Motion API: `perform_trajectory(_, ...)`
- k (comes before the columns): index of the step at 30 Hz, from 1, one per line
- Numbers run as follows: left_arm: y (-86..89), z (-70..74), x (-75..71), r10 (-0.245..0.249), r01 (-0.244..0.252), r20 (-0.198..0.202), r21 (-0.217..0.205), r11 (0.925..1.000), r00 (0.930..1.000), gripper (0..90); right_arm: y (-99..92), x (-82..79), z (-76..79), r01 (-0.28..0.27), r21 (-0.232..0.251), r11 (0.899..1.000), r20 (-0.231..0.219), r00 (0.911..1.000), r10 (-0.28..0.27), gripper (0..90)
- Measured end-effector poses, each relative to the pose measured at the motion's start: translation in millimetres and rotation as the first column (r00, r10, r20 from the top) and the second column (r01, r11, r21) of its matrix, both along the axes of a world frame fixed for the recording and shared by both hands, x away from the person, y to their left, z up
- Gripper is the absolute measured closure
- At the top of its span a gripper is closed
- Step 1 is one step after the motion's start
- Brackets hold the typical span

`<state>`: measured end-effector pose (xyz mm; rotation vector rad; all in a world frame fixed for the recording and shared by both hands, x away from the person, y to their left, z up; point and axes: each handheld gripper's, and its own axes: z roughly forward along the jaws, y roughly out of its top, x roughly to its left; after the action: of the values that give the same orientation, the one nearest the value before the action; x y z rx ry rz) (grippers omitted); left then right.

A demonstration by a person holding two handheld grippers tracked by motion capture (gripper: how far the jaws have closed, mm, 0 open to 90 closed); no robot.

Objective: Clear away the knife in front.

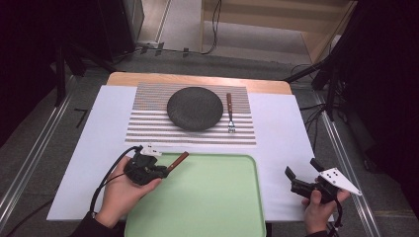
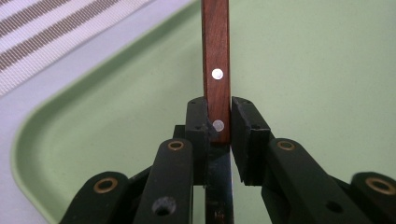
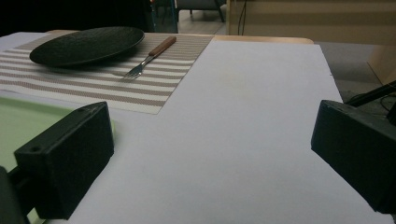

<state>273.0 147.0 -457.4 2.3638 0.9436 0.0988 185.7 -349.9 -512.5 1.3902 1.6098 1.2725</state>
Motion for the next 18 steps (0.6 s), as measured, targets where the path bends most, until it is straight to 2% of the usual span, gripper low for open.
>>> perform_trajectory(7, 3.8, -11.0, -8.9, 0.013, -0.013, -0.021, -0.024, 0.9996, 0.9997, 77.0, 0.0, 0.0, -0.1, 0.002, -0.001, 1.0, 0.0, 1.0, -0.002, 0.0)
perform_trajectory(13, 9.6, -22.0, -15.5, 0.036, -0.036, -0.03, -0.026, 0.999, 0.9989, 77.0, 0.3, 0.1, -0.1, 0.005, -0.005, 1.0, -0.003, 1.0, -0.005, 0.0)
perform_trajectory(17, 12.0, -25.6, -20.9, 0.054, -0.057, -0.049, -0.06, 0.9966, 0.9973, 76.9, 0.4, 0.3, -0.1, 0.006, -0.004, 1.0, -0.004, 1.0, -0.006, 0.0)
perform_trajectory(18, 11.4, -26.6, -23.0, 0.06, -0.062, -0.041, -0.05, 0.9968, 0.9974, 76.7, -0.4, 0.5, -0.2, 0.006, 0.0, 1.0, -0.003, 1.0, -0.006, 0.0)
